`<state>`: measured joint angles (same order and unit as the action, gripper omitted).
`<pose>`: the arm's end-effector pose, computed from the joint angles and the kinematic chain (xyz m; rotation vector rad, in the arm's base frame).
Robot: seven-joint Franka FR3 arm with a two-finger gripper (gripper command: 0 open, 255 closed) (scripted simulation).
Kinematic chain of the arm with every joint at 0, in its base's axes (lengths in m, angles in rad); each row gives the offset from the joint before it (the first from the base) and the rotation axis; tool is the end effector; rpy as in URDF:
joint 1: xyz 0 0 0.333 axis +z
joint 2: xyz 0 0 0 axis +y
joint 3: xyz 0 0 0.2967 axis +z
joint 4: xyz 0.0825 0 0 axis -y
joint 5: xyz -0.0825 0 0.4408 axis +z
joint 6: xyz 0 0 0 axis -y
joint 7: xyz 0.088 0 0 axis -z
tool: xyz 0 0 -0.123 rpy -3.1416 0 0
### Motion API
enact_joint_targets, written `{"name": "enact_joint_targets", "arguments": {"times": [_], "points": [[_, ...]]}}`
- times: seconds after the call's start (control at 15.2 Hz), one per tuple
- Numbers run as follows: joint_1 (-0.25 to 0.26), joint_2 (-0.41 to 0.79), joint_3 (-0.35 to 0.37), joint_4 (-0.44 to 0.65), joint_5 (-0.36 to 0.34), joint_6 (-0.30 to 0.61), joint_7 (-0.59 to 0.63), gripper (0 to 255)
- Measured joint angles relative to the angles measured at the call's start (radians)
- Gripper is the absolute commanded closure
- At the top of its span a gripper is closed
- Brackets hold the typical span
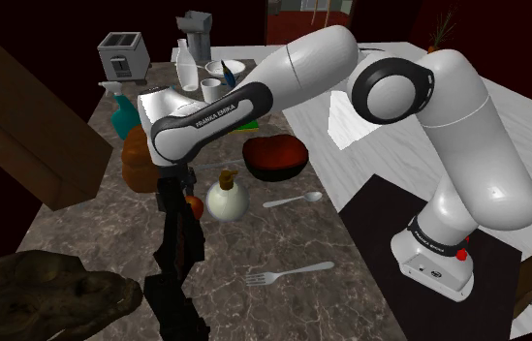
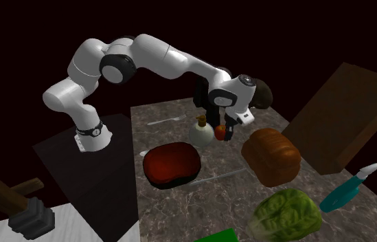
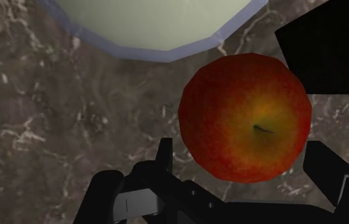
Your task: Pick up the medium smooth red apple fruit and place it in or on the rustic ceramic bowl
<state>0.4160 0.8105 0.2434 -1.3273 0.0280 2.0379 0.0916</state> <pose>0.6232 0.4453 0.1933 -2.8857 -0.7179 0.2201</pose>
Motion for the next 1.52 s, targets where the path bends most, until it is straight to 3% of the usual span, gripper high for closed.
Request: {"name": "enact_joint_targets", "arguments": {"times": [0.33,0.4,1.06,1.52], "points": [[0.000,0.001,0.000,0.000,0.000,0.002,0.000,0],[0.000,0.001,0.000,0.000,0.000,0.002,0.000,255],[0.001,0.001,0.001,0.001,0.000,0.004,0.000,255],[-0.003,-0.041,0.004,0.012,0.004,-0.050,0.006,255]]}}
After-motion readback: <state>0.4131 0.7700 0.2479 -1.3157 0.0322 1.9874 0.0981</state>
